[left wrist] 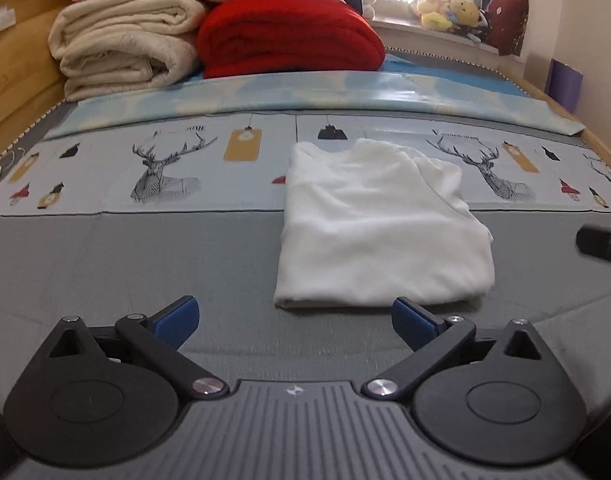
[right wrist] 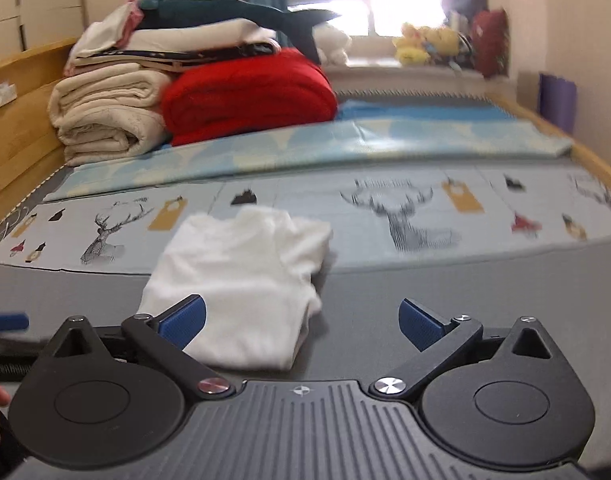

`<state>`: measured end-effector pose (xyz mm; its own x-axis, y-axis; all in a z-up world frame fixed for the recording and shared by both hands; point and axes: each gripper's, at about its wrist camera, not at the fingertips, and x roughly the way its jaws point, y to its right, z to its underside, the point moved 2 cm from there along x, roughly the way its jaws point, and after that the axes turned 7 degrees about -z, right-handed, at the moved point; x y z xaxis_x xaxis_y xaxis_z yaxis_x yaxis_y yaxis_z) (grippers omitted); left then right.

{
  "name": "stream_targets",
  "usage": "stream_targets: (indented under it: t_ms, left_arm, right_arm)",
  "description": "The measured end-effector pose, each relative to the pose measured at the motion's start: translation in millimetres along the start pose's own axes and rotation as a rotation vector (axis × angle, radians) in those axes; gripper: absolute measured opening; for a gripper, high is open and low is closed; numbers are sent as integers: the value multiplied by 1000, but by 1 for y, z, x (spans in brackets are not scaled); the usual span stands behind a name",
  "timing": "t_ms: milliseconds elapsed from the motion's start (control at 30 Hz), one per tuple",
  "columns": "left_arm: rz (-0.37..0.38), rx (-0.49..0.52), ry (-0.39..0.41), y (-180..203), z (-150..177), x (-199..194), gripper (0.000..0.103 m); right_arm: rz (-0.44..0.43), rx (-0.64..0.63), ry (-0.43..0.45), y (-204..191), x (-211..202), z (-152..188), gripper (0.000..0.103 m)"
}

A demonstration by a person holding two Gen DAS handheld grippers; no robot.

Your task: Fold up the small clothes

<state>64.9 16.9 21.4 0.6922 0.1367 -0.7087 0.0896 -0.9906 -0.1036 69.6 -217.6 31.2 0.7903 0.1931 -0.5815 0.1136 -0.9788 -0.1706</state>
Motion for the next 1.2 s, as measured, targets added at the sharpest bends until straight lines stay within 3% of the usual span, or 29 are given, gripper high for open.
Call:
stream_targets:
  t_ms: [267,500,1200]
  left_arm:
    - [-31,-6,3,4,2,15,103]
    - [-21,2,3,8,2,20,103]
    - [-18,-56,-37,0,0,35,103]
  right_arm:
    - [25,10,-45,2,10,28,102]
    - [21,42,-63,5,18,29,102]
    - [-6,-59,-90,-14,32,33,102]
